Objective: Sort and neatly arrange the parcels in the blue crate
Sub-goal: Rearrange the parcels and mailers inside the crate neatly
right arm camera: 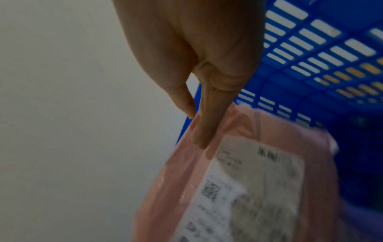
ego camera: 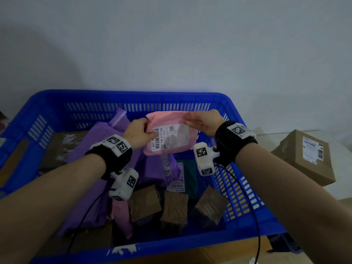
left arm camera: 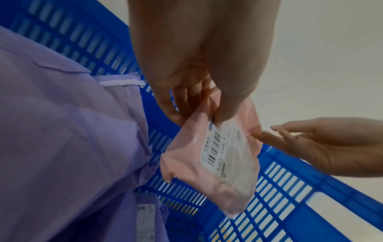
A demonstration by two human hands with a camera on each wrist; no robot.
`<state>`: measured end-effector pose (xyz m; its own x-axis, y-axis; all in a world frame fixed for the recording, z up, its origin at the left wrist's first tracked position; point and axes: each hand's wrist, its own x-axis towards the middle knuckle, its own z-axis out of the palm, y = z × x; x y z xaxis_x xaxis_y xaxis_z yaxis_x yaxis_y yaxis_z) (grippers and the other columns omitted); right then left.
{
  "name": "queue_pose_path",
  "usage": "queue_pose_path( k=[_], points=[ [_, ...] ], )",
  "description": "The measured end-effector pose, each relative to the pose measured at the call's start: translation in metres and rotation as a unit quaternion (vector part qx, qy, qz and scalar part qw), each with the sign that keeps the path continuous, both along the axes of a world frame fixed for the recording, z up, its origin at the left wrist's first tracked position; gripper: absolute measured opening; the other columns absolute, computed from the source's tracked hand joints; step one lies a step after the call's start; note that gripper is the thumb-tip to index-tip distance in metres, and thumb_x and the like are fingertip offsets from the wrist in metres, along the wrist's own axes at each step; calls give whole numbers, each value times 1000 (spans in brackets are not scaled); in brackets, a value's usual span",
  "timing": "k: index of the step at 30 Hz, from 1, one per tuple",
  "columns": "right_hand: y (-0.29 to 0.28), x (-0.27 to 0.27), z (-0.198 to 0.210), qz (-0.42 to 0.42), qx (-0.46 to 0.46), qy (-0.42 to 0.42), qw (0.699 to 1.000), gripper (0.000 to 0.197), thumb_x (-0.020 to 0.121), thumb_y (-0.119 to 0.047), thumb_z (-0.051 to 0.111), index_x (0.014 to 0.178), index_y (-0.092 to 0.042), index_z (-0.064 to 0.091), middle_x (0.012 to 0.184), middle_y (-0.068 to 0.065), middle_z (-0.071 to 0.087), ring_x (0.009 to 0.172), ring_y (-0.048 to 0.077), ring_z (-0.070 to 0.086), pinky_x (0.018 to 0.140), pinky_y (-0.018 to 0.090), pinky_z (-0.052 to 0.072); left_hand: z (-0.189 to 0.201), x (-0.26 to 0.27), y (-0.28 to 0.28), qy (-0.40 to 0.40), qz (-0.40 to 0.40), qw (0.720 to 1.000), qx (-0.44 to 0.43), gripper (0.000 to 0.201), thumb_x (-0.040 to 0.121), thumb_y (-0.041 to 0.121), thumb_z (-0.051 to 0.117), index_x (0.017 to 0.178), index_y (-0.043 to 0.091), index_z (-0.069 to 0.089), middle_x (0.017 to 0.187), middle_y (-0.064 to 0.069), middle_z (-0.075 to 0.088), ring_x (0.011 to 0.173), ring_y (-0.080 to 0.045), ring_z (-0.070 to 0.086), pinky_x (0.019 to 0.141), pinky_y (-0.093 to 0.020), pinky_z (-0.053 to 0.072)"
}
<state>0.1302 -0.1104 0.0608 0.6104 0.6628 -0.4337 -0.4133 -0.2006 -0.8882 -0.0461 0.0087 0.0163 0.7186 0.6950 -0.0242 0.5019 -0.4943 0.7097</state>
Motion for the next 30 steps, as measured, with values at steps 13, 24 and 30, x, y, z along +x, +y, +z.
queue_pose_path(
  k=[13, 24, 30],
  points=[
    [-10, 5, -27, 198, -148, -527, 813, 18, 82, -8, 60, 94, -17, 69, 85, 0, 66, 83, 17, 59, 79, 32, 52, 21, 19, 5, 9, -96, 995, -22, 22, 82, 9, 66, 103, 7, 60, 104, -12, 69, 98, -27, 67, 92, -46, 52],
    [-17, 22, -14, 126, -56, -405, 904, 26, 79, 3, 65, 98, -14, 70, 87, 33, 69, 76, 17, 60, 71, 39, 55, -6, 37, -3, -59, 96, 974, -194, 99, 72, 26, 80, 148, 10, 18, 148, -17, 34, 134, -28, 39, 108, -39, 39],
    [-22, 32, -9, 43, 5, -236, 971, 38, 79, 14, 64, 115, 3, 62, 71, 6, 73, 58, 12, 69, 58, 29, 60, -25, 45, -18, -73, 93, 860, -497, 66, 85, 31, 67, 140, 10, 39, 132, -13, 53, 114, -26, 53, 93, -40, 43]
  ],
)
